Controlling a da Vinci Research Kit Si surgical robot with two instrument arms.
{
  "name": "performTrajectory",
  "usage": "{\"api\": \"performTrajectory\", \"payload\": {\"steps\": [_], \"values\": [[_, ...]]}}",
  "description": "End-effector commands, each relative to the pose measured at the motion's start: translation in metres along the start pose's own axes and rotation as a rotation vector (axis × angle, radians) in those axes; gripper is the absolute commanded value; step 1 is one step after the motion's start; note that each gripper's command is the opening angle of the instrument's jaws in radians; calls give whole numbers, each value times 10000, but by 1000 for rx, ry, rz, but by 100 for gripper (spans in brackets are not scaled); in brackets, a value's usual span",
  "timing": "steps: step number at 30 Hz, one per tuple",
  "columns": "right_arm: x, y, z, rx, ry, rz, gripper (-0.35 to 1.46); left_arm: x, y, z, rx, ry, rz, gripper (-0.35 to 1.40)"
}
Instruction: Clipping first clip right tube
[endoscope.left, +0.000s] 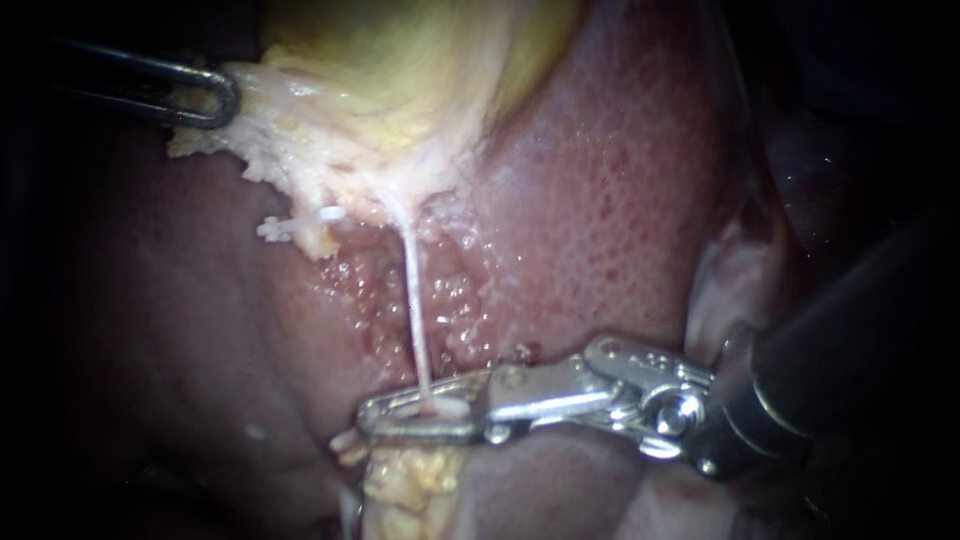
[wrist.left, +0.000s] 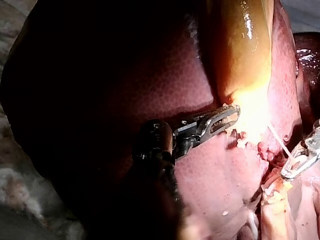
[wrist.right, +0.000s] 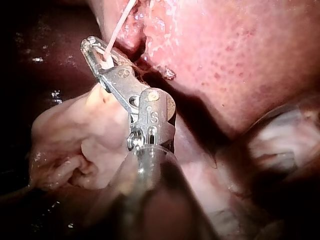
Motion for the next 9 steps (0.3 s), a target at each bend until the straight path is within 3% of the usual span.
{"api": "performTrajectory", "payload": {"steps": [1, 9], "values": [[-1, 0, 0, 1, 0, -1, -35, 0, 0, 0, 0, 0, 0, -35], [-6, 3, 2, 5, -3, 19, -35, -1, -1, 1, 0, 0, 0, -35]]}}
